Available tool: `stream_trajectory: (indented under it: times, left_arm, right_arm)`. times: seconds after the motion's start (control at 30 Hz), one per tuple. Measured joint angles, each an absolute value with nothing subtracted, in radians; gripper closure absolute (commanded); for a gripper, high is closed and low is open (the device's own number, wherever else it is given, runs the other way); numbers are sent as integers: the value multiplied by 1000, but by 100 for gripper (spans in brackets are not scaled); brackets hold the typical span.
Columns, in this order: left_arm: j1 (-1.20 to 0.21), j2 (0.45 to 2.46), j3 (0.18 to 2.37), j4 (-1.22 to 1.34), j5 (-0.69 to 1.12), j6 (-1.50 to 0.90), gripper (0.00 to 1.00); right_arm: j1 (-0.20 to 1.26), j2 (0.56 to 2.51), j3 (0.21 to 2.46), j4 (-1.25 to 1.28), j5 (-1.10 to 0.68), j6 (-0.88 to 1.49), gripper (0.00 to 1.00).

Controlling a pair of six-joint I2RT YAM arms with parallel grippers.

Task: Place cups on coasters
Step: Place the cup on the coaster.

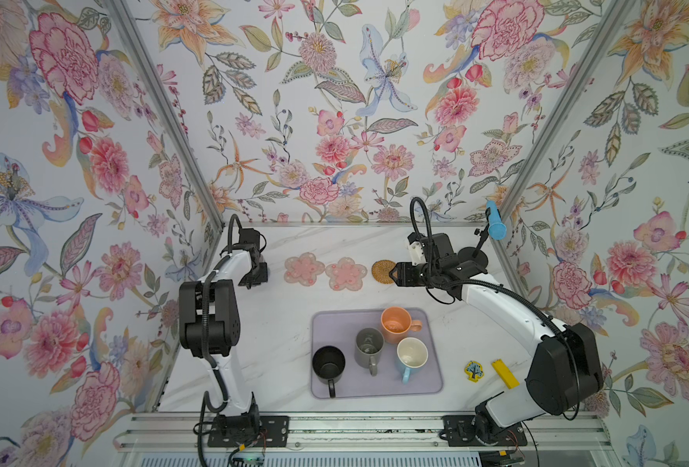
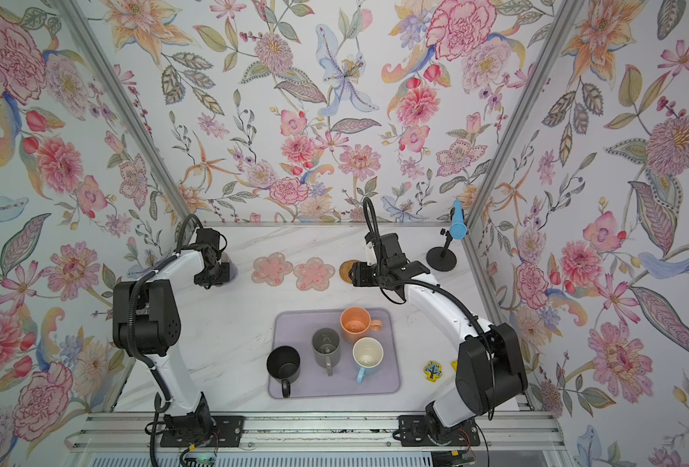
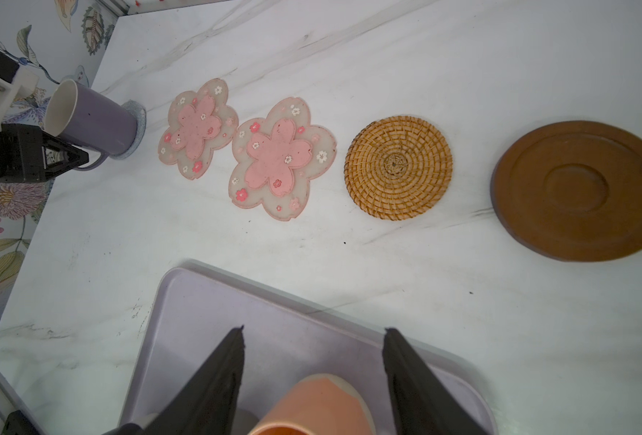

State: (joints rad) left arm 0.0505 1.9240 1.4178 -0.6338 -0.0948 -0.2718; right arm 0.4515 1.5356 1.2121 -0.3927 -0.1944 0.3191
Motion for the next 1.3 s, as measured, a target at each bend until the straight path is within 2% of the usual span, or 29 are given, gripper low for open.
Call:
stream_trajectory:
  times: [0.47,1.3]
  left_arm:
    - [50,1868,1355,-619,-83,-286,100]
    - [47,1833,1375,-622,-113,-303,100]
  right_arm:
    - [459,1536,1212,-393,-194,319,39]
    - [472,1534,1212,-393,-191,323,39]
